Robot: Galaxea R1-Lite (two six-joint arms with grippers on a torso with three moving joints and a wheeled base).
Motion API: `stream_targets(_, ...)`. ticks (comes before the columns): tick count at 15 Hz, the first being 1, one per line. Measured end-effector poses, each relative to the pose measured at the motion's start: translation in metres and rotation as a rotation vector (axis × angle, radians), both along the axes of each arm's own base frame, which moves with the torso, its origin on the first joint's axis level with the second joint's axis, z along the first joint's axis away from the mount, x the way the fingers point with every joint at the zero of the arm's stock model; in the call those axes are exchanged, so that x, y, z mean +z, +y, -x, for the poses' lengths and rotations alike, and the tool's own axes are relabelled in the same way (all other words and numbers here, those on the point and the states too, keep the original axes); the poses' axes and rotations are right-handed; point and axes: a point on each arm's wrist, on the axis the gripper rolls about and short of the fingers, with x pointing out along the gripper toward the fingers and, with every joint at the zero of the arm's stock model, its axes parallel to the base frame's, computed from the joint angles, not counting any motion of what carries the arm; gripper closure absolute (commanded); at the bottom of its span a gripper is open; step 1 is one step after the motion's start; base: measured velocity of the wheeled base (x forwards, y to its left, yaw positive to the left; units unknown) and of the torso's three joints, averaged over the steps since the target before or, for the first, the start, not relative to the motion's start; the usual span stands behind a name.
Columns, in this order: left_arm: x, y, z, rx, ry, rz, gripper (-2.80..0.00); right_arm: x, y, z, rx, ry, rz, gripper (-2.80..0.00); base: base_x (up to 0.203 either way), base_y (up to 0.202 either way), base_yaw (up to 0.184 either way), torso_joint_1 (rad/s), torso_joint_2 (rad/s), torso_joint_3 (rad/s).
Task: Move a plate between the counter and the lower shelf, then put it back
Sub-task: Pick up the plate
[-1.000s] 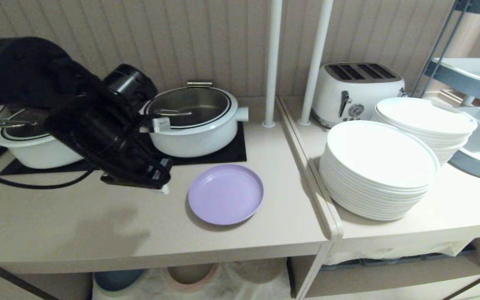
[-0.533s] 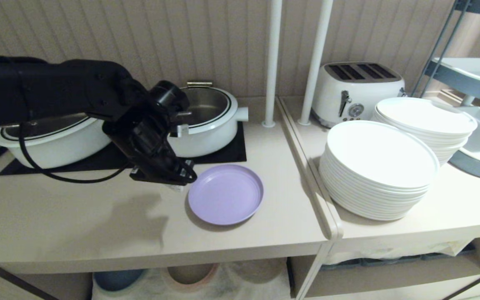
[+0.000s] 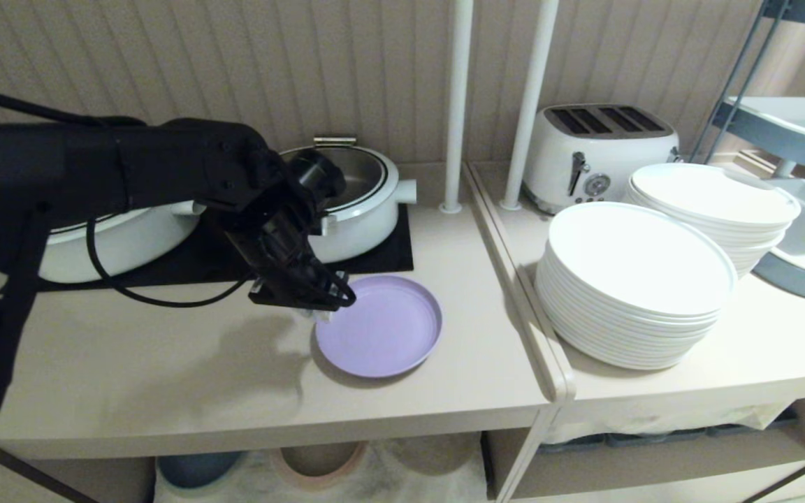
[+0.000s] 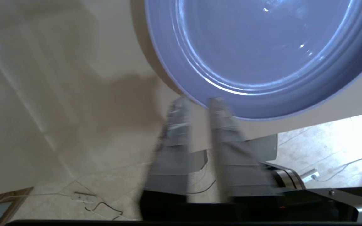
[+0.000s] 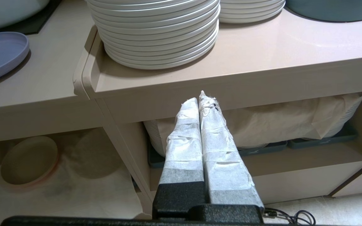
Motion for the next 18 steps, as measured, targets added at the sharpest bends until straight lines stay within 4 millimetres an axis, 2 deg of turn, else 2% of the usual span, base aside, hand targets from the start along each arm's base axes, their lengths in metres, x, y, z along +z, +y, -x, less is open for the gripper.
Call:
stream_targets(9, -0.007, 0.001, -0.016, 0.046, -0.015, 0.004, -2.8, 0.0, 0.0, 0.0, 0.001, 0.0, 0.0, 0.0, 0.0, 0.0, 0.0, 0.0, 0.0, 0.0)
stream_targets(14, -0.029, 0.0, -0.032, 0.104, -0.033, -0.096, -2.8, 0.0, 0.0, 0.0, 0.0, 0.0, 0.0, 0.0, 0.0, 0.0, 0.0, 0.0, 0.0, 0.0)
stream_targets(18, -0.043, -0.007, -0.041, 0.126, -0.041, -0.079, -2.8, 0.0, 0.0, 0.0, 0.0, 0.0, 0.0, 0.0, 0.0, 0.0, 0.0, 0.0, 0.0, 0.0)
